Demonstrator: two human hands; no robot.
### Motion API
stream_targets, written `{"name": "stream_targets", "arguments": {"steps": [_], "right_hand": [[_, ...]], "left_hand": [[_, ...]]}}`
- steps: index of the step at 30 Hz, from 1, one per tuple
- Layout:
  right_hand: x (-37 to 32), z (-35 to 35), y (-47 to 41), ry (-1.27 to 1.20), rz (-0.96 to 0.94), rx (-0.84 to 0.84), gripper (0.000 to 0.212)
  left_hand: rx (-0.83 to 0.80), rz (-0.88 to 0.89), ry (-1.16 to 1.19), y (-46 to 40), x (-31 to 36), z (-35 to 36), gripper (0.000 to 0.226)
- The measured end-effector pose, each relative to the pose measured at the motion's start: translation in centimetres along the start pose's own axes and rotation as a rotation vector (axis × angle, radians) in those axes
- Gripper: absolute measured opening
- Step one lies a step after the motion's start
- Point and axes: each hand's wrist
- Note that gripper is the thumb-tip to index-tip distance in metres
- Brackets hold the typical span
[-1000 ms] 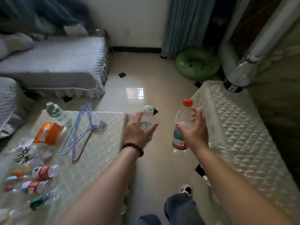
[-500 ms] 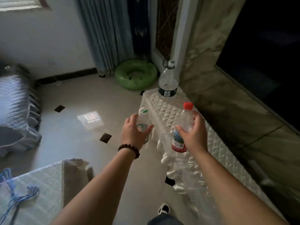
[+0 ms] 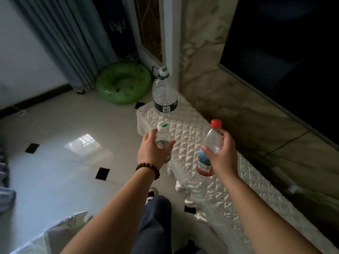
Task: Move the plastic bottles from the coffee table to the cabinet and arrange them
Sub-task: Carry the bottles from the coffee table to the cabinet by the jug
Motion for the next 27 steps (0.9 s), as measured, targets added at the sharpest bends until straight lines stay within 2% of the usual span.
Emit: {"name": "stream_targets", "arguments": {"steps": [8,14,18,27], "right_hand": [[-2.4,7.8,-7.7,0.079,0.109,0.085,0.074],[-3.4,11.2,-12.1,0.07,0.195,0.149,0.078],[-1.9,12.3,-14.8,0.084,0.27,0.15,0.086],[5.1,15.9,-23.2,0.115,0.337,0.16,0.071]], "left_hand": [[-0.138,0.054,-0.022,-13.9,-1.9,0.8,0.063],[-0.295,0.114,-0.027,-21.4,-2.8,3.0,0.057],[-0.383,0.136,-0.03,-24.7,-3.0,5.9,0.056],[-0.484,0.114,0.049,-31.7,-3.7,15.4,0.058]]}}
Point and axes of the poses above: each hand's wrist, its own y-axis away from the middle knuckle, its own z-axis out of the palm, x = y × z, and after that the axes turned 2 degrees about z, right-handed
